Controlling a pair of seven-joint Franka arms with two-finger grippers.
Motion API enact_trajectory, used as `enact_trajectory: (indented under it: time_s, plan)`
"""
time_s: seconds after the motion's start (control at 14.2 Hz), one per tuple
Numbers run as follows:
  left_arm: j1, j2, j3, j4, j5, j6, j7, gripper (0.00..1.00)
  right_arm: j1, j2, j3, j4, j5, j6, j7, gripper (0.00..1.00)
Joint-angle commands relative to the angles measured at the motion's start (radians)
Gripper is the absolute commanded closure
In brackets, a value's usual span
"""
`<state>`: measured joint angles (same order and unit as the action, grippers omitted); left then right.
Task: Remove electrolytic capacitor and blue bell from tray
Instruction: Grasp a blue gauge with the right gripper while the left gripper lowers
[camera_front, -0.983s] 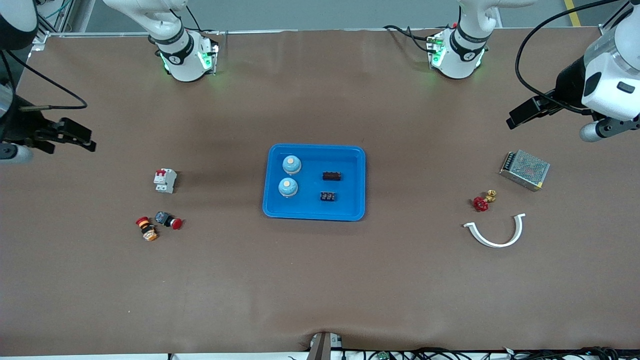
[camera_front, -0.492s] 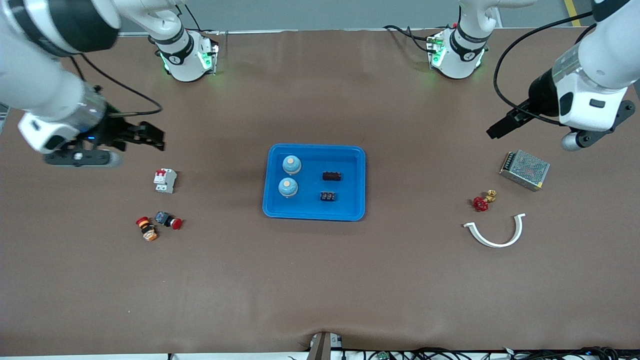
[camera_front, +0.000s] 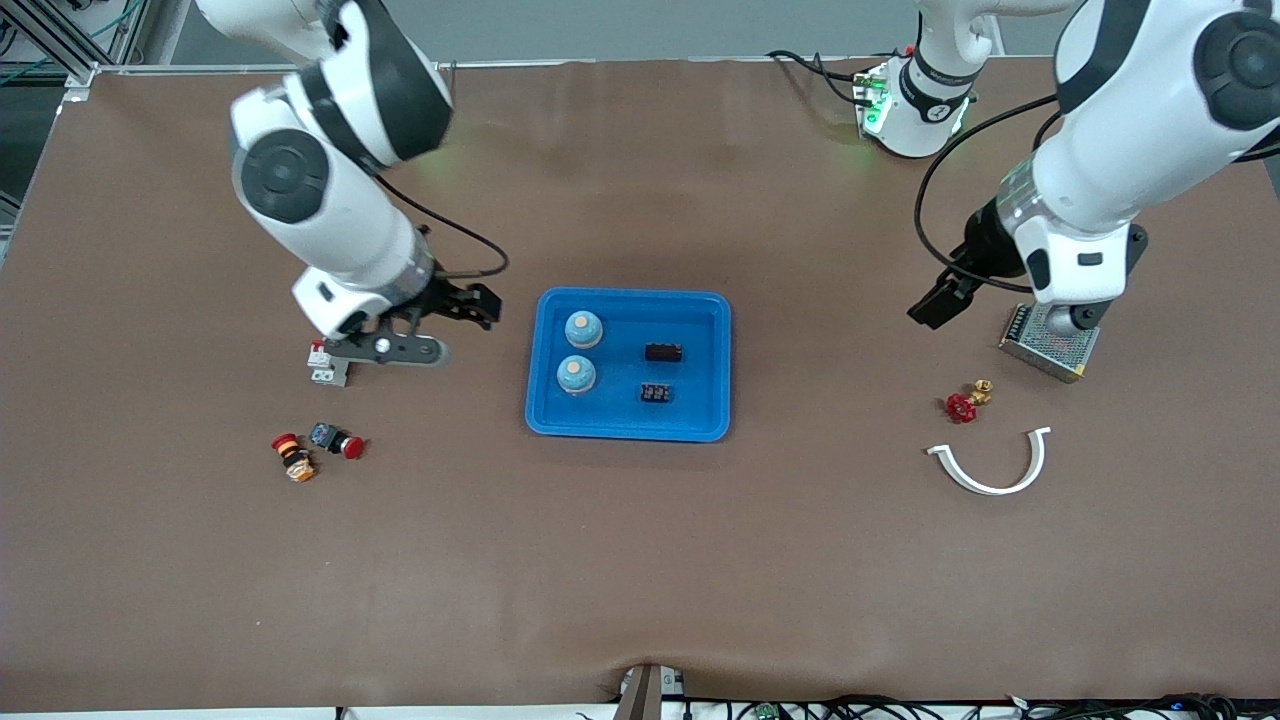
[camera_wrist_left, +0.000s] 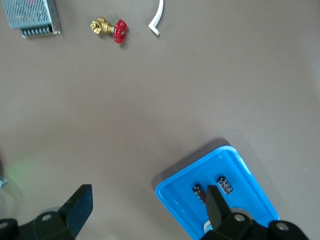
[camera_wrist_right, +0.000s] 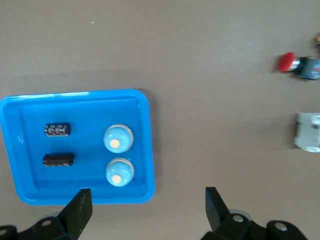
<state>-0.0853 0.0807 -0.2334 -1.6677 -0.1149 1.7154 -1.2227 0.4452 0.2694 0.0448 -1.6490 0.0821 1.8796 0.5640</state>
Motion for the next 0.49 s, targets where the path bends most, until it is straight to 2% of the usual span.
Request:
enact_trajectory:
  time_s: [0.0, 0.28, 0.42]
  plan:
    - [-0.028, 0.023, -0.006, -0.010, -0.016, 0.056, -0.111, 0.00, 0.038, 0.071, -0.013, 0.011, 0.010, 0.085, 0.033, 0.00]
    - [-0.094, 0.103, -0.006, -0.007, -0.003, 0.141, -0.283, 0.00, 0.089, 0.148, -0.014, -0.015, 0.008, 0.223, 0.034, 0.00]
    - [-0.106, 0.122, -0.007, -0.007, 0.000, 0.176, -0.340, 0.00, 0.099, 0.180, -0.014, -0.015, -0.002, 0.250, 0.034, 0.00]
